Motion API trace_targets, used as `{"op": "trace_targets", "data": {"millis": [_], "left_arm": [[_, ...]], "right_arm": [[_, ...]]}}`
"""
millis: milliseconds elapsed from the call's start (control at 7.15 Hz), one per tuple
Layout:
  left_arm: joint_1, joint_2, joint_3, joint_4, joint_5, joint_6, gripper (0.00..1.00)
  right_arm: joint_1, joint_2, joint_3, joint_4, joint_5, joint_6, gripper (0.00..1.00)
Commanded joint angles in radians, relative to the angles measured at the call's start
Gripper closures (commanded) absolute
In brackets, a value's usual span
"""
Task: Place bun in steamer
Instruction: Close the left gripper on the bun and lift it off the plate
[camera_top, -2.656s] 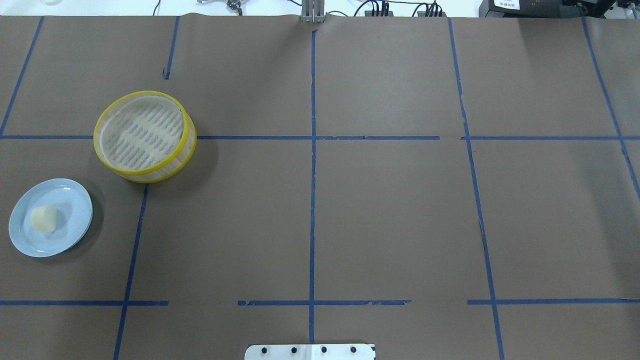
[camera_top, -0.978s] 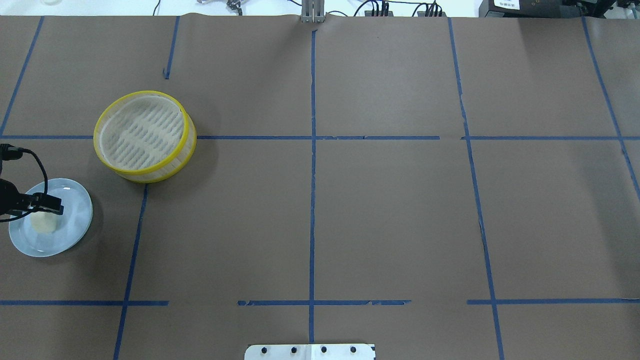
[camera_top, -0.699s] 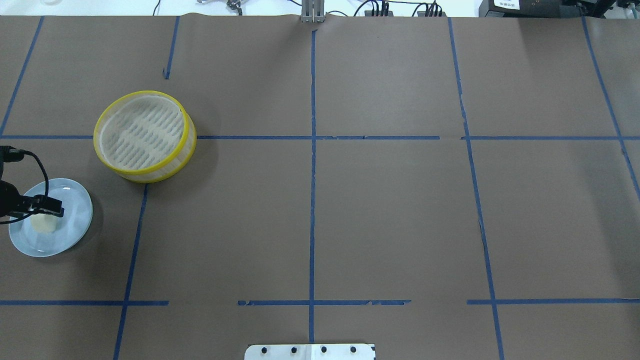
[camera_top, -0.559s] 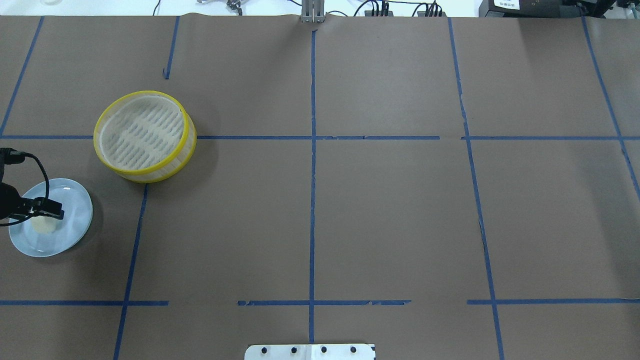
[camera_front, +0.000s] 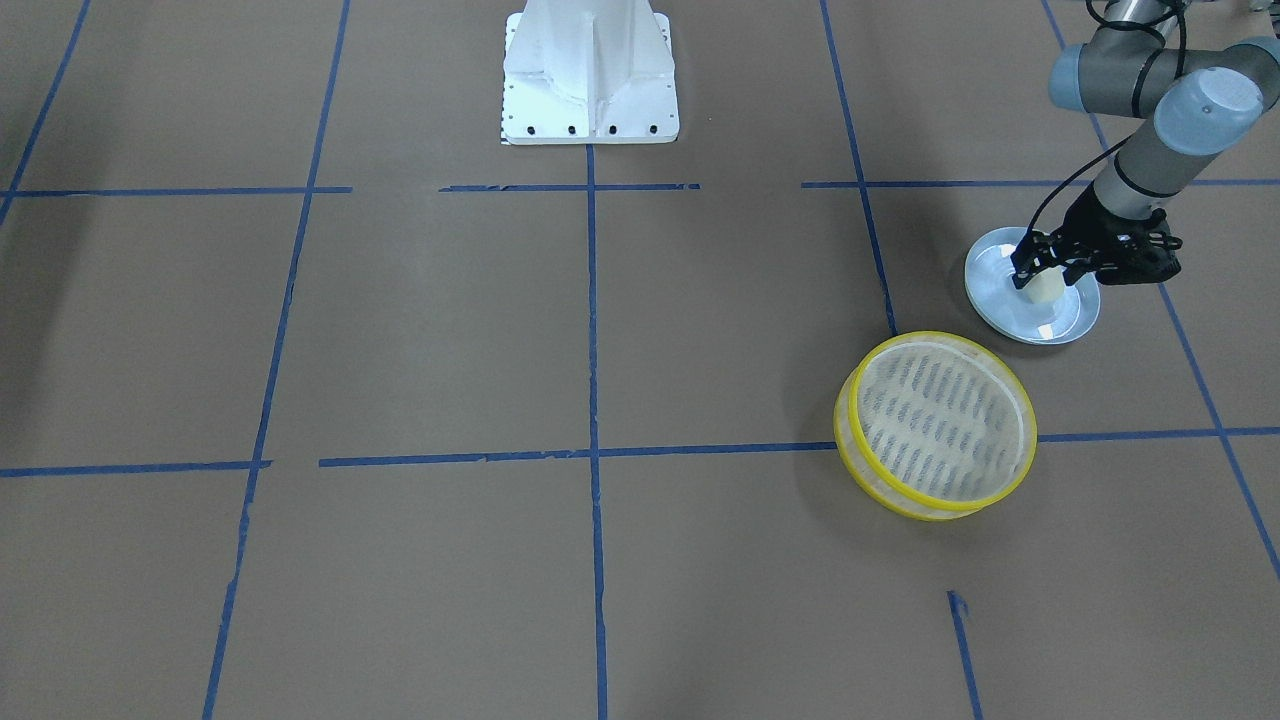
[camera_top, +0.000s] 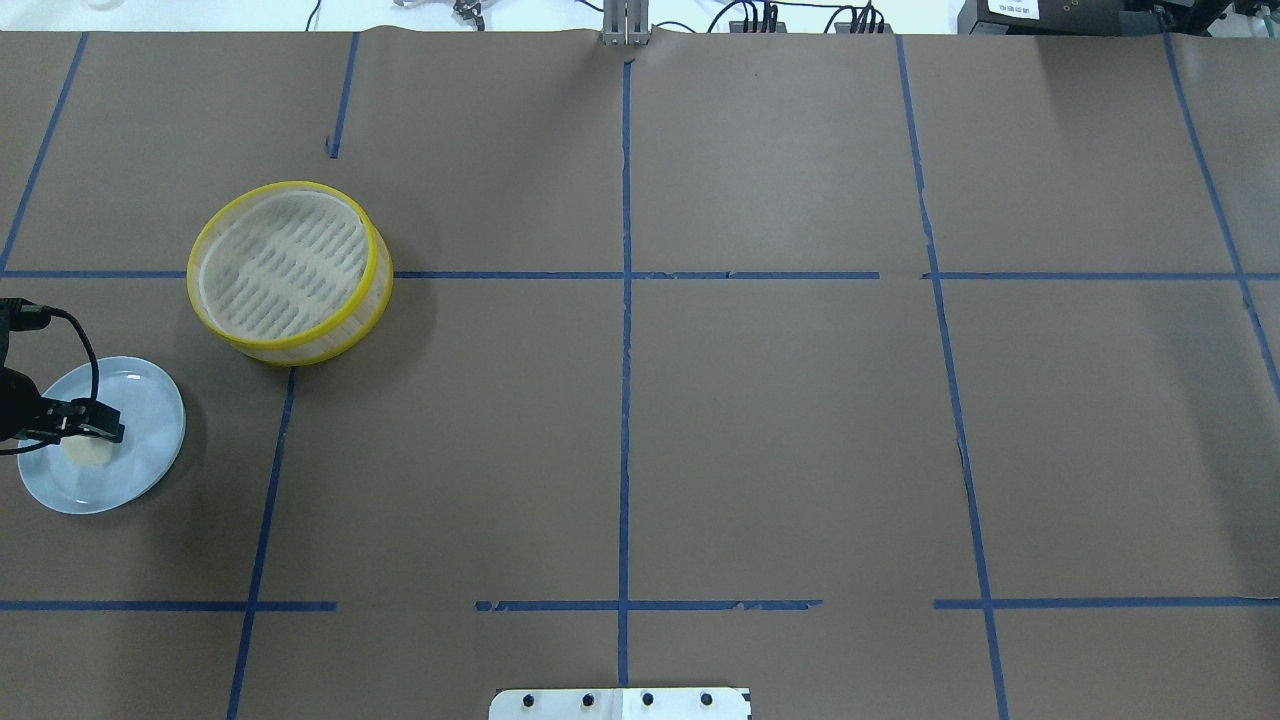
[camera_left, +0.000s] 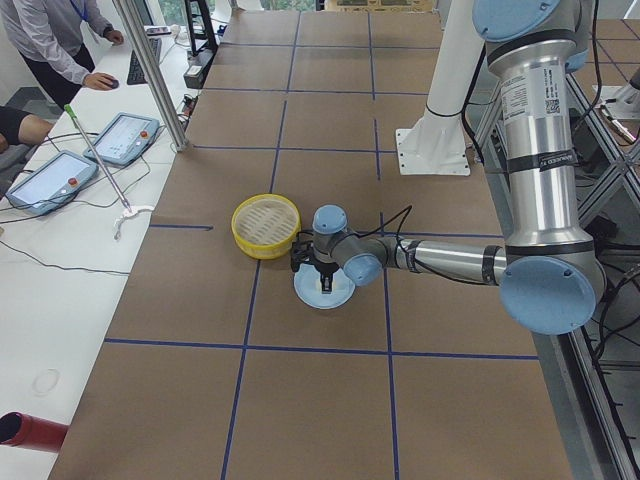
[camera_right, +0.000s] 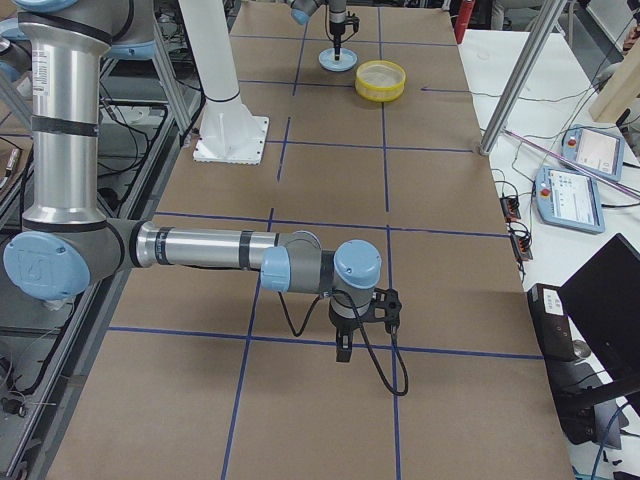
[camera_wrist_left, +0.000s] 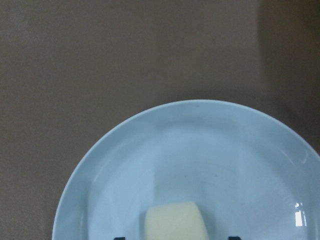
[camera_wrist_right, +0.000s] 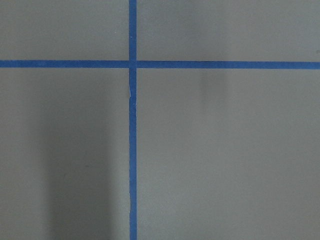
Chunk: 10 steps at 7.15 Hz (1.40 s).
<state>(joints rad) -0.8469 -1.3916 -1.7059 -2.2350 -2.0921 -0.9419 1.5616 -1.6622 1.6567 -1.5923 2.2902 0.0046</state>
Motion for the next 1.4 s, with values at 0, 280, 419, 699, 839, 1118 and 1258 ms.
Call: {"op": "trace_targets", "data": {"millis": [0,280,419,699,839,1118,1258], "left_arm": [[-0.001,0.0,-0.003,0.0,0.0,0.0,0.75],[-0.001,0.0,-0.005,0.0,0.0,0.0,0.75],[-0.004,0.0,-0.015,0.0,0.0,0.0,0.75],[-0.012,0.005,-0.067,0.005,-0.006,0.003,0.74],[-0.015,0.038,-0.13,0.035,-0.006,0.003,0.75],[-0.103,0.037,-0.268,0.24,-0.006,0.134,0.75],[-0.214,0.005,-0.296,0.37,-0.006,0.258,0.75]], "right_arm": [[0.0,-0.001,0.0,0.0,0.0,0.0,0.0],[-0.001,0.001,0.0,0.0,0.0,0.0,0.0],[0.0,-0.001,0.0,0.0,0.0,0.0,0.0],[0.0,-0.001,0.0,0.0,0.0,0.0,0.0],[0.0,0.001,0.0,0.0,0.0,0.0,0.0],[-0.001,0.001,0.0,0.0,0.0,0.0,0.0],[-0.001,0.001,0.0,0.0,0.0,0.0,0.0]]}}
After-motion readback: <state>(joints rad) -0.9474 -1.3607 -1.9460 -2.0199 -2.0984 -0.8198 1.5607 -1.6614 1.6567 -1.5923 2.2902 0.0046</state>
